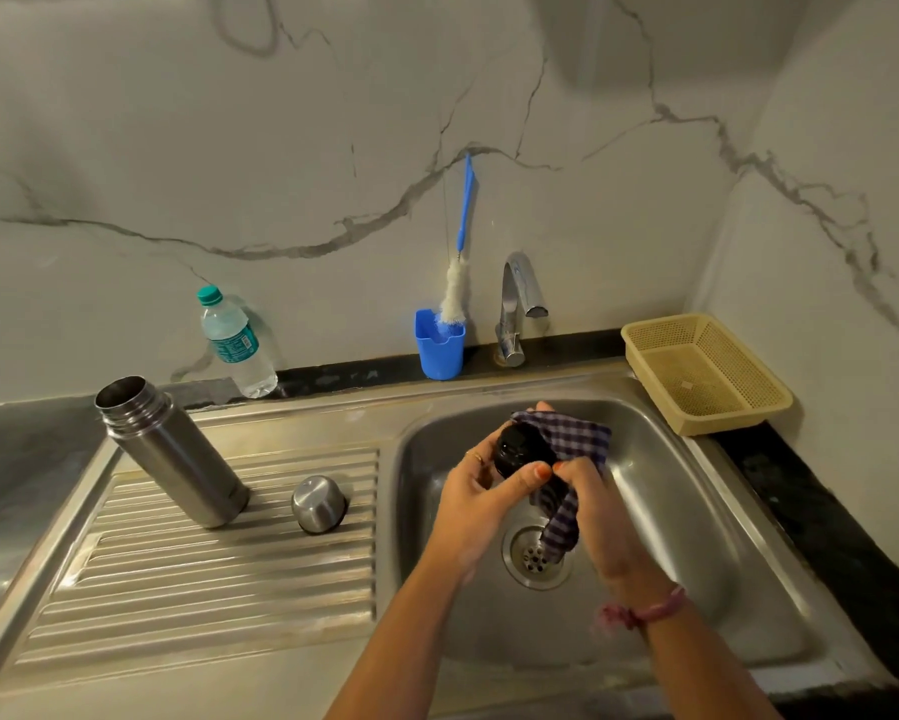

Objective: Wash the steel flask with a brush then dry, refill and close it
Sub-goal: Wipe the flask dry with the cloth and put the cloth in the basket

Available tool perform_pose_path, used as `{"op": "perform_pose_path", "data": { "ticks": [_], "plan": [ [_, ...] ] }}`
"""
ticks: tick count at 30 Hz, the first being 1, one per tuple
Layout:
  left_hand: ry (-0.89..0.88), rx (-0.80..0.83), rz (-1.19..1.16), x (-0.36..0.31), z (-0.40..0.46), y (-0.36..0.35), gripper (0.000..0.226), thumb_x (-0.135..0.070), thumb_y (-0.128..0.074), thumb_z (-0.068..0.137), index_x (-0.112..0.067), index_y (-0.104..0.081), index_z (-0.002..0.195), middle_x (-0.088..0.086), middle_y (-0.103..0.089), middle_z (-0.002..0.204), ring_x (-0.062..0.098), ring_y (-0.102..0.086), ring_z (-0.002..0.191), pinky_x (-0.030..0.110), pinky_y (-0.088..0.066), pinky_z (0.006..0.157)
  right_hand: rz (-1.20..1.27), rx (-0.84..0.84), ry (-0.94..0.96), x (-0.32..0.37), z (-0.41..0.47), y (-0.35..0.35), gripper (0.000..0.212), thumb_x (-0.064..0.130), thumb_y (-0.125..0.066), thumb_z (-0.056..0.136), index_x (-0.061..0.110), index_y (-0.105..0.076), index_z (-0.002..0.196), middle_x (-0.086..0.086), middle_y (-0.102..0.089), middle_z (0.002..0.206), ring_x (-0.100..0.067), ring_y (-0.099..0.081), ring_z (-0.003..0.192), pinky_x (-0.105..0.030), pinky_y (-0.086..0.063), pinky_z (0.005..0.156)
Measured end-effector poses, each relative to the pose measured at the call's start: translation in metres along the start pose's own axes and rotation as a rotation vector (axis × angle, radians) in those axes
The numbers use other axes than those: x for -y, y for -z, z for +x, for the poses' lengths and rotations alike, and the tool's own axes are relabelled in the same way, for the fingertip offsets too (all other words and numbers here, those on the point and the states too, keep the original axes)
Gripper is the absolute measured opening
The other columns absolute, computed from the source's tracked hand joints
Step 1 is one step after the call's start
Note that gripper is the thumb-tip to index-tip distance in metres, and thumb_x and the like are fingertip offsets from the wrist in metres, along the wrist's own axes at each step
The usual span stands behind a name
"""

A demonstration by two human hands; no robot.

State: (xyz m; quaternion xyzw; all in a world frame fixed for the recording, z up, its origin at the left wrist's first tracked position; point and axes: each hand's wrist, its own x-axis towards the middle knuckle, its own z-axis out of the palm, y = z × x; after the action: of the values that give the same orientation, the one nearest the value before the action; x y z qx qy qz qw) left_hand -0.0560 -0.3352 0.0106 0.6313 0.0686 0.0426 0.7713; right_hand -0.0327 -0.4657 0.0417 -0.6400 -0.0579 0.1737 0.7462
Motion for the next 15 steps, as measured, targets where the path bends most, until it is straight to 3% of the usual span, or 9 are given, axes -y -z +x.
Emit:
{"op": "perform_pose_path", "data": {
  "ticks": [2, 4, 7, 9, 10, 12, 15],
  "plan": [
    [-0.016, -0.053, -0.044, 0.001, 0.002, 0.003, 0.061, -0.019, -0.079, 0.076, -0.012, -0.055, 0.131, 0.007, -0.072, 0.115, 0.024, -0.067, 0.112, 0.032, -0.056, 0.092, -0.027, 0.002, 0.001, 0.002, -0.004, -0.002, 0.043, 0.016, -0.046, 0.091, -0.024, -0.039, 0.107, -0.049, -0.032, 0.079, -0.057, -0.031, 0.063, -0.02, -0.037, 0.046],
    [-0.005, -0.133, -0.088, 0.002, 0.003, 0.002, 0.067, -0.028, -0.088, 0.072, -0.011, -0.055, 0.127, 0.012, -0.07, 0.116, 0.03, -0.066, 0.112, 0.037, -0.056, 0.094, -0.065, 0.004, 0.024, -0.003, -0.007, -0.005, 0.039, 0.011, -0.043, 0.093, -0.023, -0.038, 0.11, -0.045, -0.037, 0.078, -0.066, -0.032, 0.073, -0.02, -0.038, 0.048],
    [-0.005, -0.182, -0.112, 0.005, 0.003, 0.001, 0.065, -0.036, -0.085, 0.076, -0.007, -0.058, 0.126, 0.011, -0.07, 0.117, 0.027, -0.067, 0.111, 0.044, -0.054, 0.099, -0.098, 0.008, 0.147, -0.014, -0.008, -0.011, 0.033, 0.021, -0.044, 0.081, 0.005, -0.056, 0.106, -0.015, -0.054, 0.083, -0.035, -0.051, 0.078, -0.017, -0.046, 0.059],
    [-0.025, -0.176, -0.087, 0.006, 0.002, 0.002, 0.056, -0.032, -0.075, 0.081, -0.008, -0.058, 0.129, 0.01, -0.07, 0.119, 0.026, -0.067, 0.111, 0.046, -0.052, 0.101, -0.069, 0.019, 0.214, -0.019, -0.009, -0.013, 0.034, 0.016, -0.043, 0.086, 0.021, -0.053, 0.118, -0.007, -0.061, 0.088, -0.025, -0.059, 0.088, -0.021, -0.052, 0.068],
    [-0.035, -0.151, -0.061, 0.006, 0.0, 0.003, 0.055, -0.031, -0.073, 0.083, -0.009, -0.058, 0.131, 0.01, -0.07, 0.12, 0.027, -0.067, 0.112, 0.045, -0.053, 0.1, -0.045, 0.02, 0.213, -0.018, -0.009, -0.013, 0.034, 0.014, -0.043, 0.089, 0.023, -0.051, 0.121, -0.009, -0.06, 0.089, -0.029, -0.058, 0.089, -0.025, -0.053, 0.07],
    [-0.054, -0.091, 0.036, 0.007, -0.003, 0.005, 0.052, -0.028, -0.072, 0.084, -0.012, -0.059, 0.132, 0.011, -0.068, 0.121, 0.024, -0.066, 0.113, 0.039, -0.054, 0.098, 0.013, 0.011, 0.182, -0.014, -0.004, -0.01, 0.038, 0.019, -0.043, 0.088, 0.024, -0.05, 0.125, 0.003, -0.068, 0.1, -0.018, -0.062, 0.099, -0.017, -0.052, 0.075],
    [-0.097, -0.001, 0.303, 0.007, -0.006, 0.007, 0.043, -0.027, -0.073, 0.086, -0.03, -0.059, 0.127, 0.002, -0.065, 0.118, 0.004, -0.064, 0.107, 0.018, -0.051, 0.09, -0.054, 0.049, 0.144, -0.007, 0.009, 0.003, 0.039, 0.027, -0.043, 0.078, 0.019, -0.059, 0.113, 0.012, -0.071, 0.1, -0.013, -0.062, 0.103, -0.014, -0.049, 0.082]
  ]
}}
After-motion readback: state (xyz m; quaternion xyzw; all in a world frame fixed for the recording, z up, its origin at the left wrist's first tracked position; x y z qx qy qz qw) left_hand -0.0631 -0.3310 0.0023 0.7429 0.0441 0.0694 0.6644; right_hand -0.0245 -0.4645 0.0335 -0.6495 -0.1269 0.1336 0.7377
